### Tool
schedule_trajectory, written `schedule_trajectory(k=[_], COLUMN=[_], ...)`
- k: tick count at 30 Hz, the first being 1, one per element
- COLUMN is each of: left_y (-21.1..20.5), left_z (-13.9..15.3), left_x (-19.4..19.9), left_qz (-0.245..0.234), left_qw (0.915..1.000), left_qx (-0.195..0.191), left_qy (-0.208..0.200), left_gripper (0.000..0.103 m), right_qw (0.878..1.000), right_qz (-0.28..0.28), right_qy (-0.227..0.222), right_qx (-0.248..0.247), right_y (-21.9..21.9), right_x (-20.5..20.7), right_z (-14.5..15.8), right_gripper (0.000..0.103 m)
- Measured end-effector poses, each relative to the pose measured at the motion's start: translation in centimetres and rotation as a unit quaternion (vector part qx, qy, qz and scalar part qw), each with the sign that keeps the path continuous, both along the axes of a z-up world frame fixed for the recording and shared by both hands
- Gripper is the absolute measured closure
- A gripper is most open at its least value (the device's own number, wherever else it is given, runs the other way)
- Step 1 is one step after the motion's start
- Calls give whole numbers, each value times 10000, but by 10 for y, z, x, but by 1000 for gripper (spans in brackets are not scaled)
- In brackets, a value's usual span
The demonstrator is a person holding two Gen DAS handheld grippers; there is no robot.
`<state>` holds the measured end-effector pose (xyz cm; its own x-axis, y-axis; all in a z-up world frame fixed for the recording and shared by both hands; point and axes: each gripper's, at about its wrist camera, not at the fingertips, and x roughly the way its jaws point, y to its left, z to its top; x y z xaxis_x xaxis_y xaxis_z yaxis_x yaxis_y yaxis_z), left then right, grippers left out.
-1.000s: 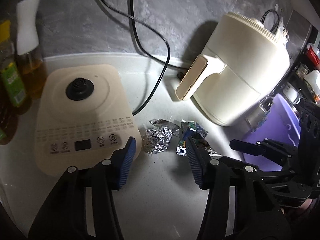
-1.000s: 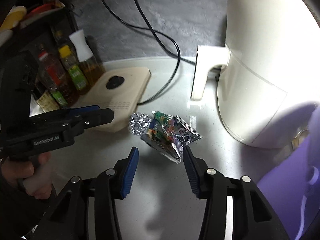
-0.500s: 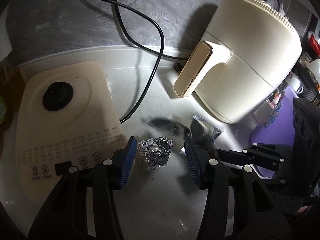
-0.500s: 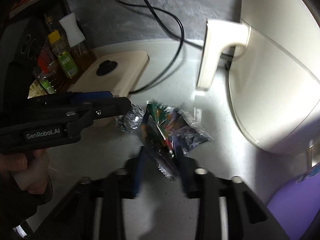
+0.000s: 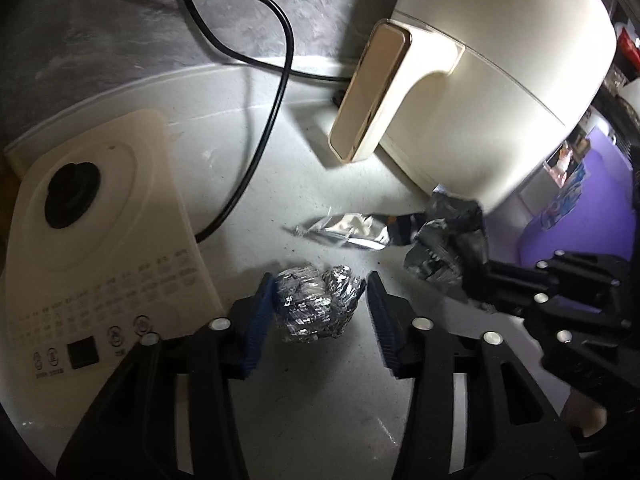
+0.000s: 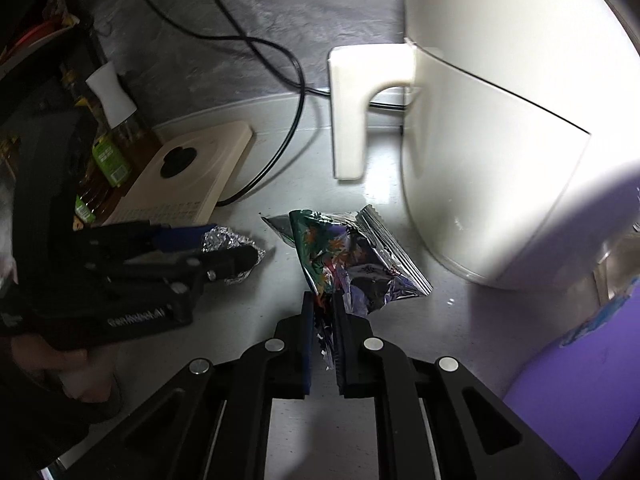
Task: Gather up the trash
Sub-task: 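Grasp the foil ball with the left gripper while the right grasps the snack wrapper, then carry both items over the bucket and open both grippers to drop them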
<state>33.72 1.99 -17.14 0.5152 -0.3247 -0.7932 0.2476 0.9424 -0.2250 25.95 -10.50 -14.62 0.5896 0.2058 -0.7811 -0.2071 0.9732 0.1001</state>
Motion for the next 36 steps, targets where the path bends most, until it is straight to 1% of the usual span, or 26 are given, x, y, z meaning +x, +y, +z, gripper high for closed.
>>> schedule_trajectory(k=[2, 5, 12, 17, 24, 26, 29, 32, 36], left_y=[-2, 0, 14, 25, 37, 39, 38, 28, 12], left_z=[2, 12, 50, 84, 112, 120, 132, 145, 164], left_x=[0, -6, -34, -64, -106, -116, -125, -131, -140], left_qz=[-6, 15, 390, 667, 995, 1124, 1201, 1153, 1071], left_qw=[10000, 9998, 9973, 9927, 9860, 9833, 9816, 9798, 9776], left_qx=[44, 46, -32, -2, 164, 158, 54, 120, -40], left_qy=[-29, -176, -620, -1006, -1330, -1421, -1483, -1631, -1814], left_gripper=[60, 60, 61, 62, 64, 64, 64, 64, 64], right_qw=[10000, 10000, 9993, 9972, 9936, 9920, 9899, 9868, 9828], right_qz=[-50, -52, 39, 267, 554, 631, 689, 701, 562], right_qy=[-15, -60, -318, -597, -843, -959, -1110, -1337, -1580], right_qx=[13, 52, 213, 363, 512, 530, 556, 592, 774], right_y=[-1, -3, 1, 12, 30, 31, 27, 17, -7], right_x=[-2, -7, -23, -41, -64, -74, -86, -101, -116], right_z=[1, 5, 27, 53, 75, 85, 99, 119, 147], right_gripper=[94, 94, 94, 94, 94, 94, 94, 94, 93])
